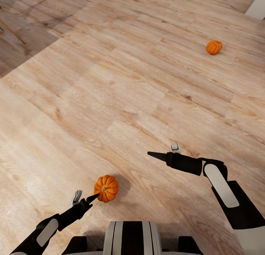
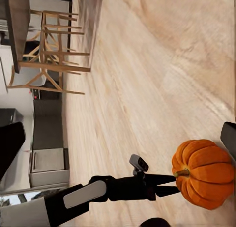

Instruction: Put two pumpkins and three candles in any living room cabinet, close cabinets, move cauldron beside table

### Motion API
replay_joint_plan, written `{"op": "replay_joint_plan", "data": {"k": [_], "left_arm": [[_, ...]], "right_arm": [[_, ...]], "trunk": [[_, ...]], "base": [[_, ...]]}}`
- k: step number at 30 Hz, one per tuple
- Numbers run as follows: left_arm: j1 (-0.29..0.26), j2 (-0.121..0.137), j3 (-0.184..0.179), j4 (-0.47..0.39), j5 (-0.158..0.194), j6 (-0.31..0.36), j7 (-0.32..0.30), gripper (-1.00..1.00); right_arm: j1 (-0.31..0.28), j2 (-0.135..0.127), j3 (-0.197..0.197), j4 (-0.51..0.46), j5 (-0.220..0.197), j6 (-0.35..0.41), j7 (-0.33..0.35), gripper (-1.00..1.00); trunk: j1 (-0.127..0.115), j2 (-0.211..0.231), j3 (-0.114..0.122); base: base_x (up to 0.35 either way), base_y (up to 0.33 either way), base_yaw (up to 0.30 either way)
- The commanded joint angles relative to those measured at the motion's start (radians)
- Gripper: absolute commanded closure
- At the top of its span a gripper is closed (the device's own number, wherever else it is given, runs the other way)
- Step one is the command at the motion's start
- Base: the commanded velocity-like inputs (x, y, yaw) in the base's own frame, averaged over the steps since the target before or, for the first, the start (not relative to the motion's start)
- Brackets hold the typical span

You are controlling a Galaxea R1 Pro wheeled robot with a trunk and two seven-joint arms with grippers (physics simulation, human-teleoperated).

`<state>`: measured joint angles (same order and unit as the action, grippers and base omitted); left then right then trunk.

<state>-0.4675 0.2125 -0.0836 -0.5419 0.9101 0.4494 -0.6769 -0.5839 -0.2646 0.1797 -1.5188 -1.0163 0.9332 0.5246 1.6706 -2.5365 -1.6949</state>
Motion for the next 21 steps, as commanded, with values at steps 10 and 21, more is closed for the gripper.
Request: {"op": "replay_joint_plan", "data": {"k": [10, 21], "left_arm": [[0.000, 0.001, -0.002, 0.002, -0.004, -0.001, 0.042, -1.00], [0.000, 0.003, -0.002, 0.001, -0.006, -0.001, 0.038, -1.00]], "right_arm": [[-0.001, 0.000, 0.001, 0.006, 0.002, 0.009, -0.007, -1.00], [-0.001, 0.000, 0.001, 0.011, 0.002, 0.009, -0.008, -1.00]], "trunk": [[0.000, 0.000, 0.000], [0.000, 0.000, 0.000]], "base": [[0.000, 0.000, 0.000], [0.000, -0.020, 0.000]]}}
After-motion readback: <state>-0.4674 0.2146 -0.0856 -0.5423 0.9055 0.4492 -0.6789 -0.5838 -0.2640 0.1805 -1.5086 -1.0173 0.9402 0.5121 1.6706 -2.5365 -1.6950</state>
